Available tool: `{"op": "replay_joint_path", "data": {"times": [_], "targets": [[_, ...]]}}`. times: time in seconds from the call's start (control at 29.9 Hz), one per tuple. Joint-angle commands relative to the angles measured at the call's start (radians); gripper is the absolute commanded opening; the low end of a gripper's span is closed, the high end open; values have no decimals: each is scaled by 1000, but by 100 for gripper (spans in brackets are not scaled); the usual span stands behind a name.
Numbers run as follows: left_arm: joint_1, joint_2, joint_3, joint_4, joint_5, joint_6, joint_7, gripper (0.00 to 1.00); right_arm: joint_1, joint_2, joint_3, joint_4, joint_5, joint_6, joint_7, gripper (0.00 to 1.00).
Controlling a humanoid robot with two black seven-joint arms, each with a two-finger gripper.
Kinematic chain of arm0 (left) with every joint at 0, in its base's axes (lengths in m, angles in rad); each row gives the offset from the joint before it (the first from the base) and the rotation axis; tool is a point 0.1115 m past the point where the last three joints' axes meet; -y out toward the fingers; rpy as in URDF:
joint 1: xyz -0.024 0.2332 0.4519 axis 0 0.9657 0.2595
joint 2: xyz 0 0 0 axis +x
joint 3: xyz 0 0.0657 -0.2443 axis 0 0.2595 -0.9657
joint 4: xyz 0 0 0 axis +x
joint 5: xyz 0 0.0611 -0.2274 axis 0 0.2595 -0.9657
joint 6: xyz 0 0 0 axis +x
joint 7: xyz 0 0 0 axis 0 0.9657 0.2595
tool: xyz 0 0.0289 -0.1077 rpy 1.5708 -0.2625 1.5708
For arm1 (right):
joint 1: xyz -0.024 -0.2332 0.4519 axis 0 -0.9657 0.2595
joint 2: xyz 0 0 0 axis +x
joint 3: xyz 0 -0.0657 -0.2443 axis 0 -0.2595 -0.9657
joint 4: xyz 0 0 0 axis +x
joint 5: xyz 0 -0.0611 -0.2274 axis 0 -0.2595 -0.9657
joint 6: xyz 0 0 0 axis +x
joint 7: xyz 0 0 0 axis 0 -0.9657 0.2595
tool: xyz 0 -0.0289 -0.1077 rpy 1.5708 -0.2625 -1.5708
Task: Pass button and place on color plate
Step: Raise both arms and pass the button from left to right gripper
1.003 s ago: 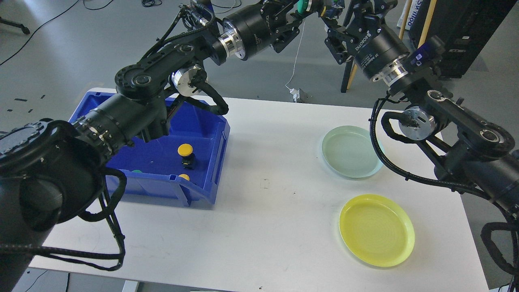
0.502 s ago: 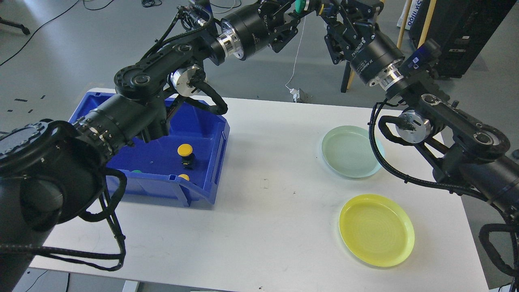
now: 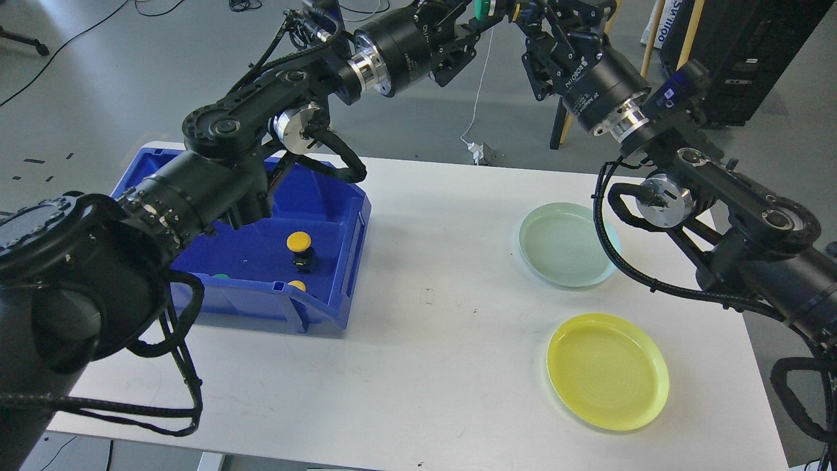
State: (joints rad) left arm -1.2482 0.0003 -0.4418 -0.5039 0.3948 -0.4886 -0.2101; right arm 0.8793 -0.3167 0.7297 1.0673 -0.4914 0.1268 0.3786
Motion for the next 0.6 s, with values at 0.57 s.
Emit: {"op": "replay_joint_path", "data": {"times": [0.57], "targets": [[-10, 3, 11, -2, 9, 0, 1, 91, 26, -16, -58, -7, 1, 5, -9, 13]]}}
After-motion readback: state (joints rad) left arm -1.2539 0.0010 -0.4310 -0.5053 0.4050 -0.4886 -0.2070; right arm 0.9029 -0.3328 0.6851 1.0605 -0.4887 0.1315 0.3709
